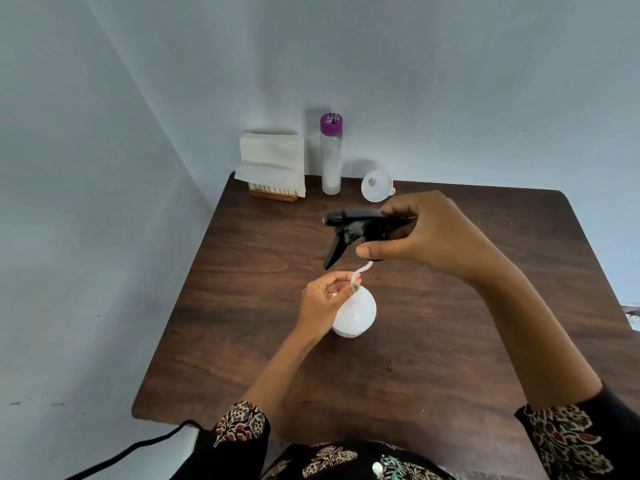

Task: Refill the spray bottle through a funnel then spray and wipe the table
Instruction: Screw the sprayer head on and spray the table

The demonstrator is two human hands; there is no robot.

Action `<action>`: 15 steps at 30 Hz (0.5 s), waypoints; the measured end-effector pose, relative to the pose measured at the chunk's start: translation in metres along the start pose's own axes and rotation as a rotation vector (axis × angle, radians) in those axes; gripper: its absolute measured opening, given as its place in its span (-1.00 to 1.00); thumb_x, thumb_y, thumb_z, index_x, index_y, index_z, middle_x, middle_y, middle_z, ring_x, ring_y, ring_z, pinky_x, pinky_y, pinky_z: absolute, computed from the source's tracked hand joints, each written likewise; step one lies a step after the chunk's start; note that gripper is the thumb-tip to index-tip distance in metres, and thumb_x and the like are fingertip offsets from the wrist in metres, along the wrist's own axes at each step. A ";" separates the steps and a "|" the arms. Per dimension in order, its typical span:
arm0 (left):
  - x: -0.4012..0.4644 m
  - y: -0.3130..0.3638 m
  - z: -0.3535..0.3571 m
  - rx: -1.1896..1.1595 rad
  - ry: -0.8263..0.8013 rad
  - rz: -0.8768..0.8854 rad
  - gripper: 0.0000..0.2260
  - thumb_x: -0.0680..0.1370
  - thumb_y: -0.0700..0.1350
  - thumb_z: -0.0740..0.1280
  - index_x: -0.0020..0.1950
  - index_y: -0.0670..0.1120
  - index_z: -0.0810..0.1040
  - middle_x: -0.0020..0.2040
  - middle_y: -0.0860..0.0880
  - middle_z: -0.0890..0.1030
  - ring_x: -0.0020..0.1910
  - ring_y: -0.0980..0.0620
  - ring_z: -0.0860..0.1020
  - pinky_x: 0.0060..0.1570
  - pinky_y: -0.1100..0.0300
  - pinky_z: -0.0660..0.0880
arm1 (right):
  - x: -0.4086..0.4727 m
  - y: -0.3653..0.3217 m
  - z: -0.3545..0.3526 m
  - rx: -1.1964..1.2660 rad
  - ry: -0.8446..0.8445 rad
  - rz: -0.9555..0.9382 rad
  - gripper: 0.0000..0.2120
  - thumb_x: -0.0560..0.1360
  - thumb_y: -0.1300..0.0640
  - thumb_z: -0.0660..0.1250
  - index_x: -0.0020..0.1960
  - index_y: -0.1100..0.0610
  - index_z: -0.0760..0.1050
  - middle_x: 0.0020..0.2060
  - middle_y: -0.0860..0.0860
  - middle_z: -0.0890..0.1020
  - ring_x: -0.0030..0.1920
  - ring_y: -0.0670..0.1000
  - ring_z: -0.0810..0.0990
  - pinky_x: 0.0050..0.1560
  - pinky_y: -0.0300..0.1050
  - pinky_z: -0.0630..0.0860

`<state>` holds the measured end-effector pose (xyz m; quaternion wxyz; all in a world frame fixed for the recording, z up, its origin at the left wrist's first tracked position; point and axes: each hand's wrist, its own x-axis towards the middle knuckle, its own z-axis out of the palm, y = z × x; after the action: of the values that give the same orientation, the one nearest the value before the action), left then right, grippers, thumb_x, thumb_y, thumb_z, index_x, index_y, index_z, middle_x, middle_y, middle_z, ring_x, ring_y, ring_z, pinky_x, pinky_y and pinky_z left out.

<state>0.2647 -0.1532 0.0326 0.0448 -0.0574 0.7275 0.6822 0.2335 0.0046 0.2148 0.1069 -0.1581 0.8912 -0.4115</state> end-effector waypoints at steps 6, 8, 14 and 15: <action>-0.003 -0.005 0.002 -0.042 0.016 -0.048 -0.71 0.34 0.08 0.45 0.04 0.13 0.60 0.01 0.14 0.67 0.07 0.19 0.60 -0.07 0.35 0.53 | 0.006 0.018 0.026 -0.120 -0.005 0.007 -0.76 0.29 0.03 0.56 -0.16 0.10 0.57 -0.33 -0.06 0.61 -0.33 -0.16 0.50 -0.31 -0.42 0.38; -0.005 -0.004 0.004 -0.065 0.027 -0.074 -0.74 0.39 -0.01 0.46 0.06 0.08 0.59 0.03 0.12 0.64 0.06 0.20 0.59 -0.18 0.44 0.48 | 0.009 0.030 0.042 -0.105 0.008 0.009 -0.77 0.30 0.07 0.54 -0.13 0.13 0.58 -0.27 -0.03 0.64 -0.24 -0.08 0.56 -0.21 -0.30 0.44; -0.009 -0.012 0.008 -0.165 0.079 -0.174 -0.70 0.40 -0.19 0.49 -0.06 0.15 0.49 0.00 0.15 0.58 0.10 0.14 0.55 -0.03 0.36 0.49 | 0.010 0.064 0.086 0.017 0.026 0.052 -0.75 0.32 0.27 0.49 -0.02 0.15 0.56 -0.14 -0.03 0.64 -0.09 -0.05 0.59 -0.12 -0.35 0.47; -0.009 -0.013 0.008 -0.176 0.084 -0.187 -0.70 0.39 -0.19 0.50 -0.05 0.13 0.50 0.01 0.14 0.59 0.13 0.11 0.55 0.02 0.29 0.48 | 0.010 0.068 0.090 0.047 0.038 0.068 -0.73 0.32 0.28 0.50 -0.02 0.15 0.55 -0.13 -0.04 0.64 -0.08 -0.05 0.59 -0.13 -0.40 0.46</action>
<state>0.2756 -0.1462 0.0203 0.0724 -0.1572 0.6576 0.7332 0.2398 -0.0202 0.1049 0.1075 -0.1173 0.8881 -0.4312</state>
